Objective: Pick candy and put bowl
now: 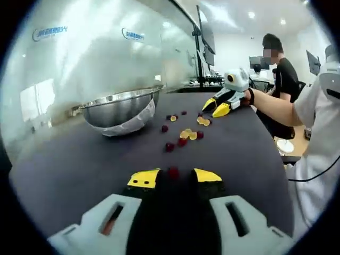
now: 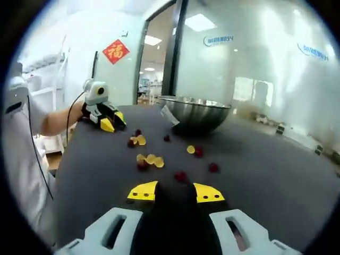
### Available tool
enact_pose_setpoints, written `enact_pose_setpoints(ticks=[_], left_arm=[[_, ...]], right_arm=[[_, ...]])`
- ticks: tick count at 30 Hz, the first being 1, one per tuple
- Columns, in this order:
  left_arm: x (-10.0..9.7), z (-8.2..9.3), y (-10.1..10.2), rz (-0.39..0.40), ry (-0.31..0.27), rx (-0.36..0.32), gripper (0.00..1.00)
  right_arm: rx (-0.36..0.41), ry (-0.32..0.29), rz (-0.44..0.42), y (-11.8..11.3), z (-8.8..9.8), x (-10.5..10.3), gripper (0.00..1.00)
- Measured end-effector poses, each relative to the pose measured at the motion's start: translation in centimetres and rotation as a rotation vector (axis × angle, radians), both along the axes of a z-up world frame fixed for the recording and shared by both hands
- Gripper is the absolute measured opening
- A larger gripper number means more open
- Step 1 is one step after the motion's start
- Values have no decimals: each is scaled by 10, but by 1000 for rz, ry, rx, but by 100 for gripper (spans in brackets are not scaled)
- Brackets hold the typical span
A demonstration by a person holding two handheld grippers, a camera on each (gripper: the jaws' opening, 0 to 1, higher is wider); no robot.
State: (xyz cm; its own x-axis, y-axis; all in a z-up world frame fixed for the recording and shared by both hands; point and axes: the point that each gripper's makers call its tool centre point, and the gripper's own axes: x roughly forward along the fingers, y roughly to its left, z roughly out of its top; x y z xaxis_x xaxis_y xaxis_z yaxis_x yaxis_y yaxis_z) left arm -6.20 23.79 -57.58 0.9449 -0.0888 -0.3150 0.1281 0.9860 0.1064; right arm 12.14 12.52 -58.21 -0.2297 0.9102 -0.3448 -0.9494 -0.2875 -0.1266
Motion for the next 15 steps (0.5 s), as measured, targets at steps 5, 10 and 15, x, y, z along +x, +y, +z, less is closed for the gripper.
enact_pose_setpoints(ticks=[5,10,15], left_arm=[[11,-2,-3,-22,16,13,12],[16,-3,-6,-42,15,39,3],[15,-3,-6,-41,13,34,2]], right_arm=[[-16,34,10,23,-2,-5,19],[-3,-2,-17,33,-3,-6,5],[10,-11,-17,32,-2,-6,4]])
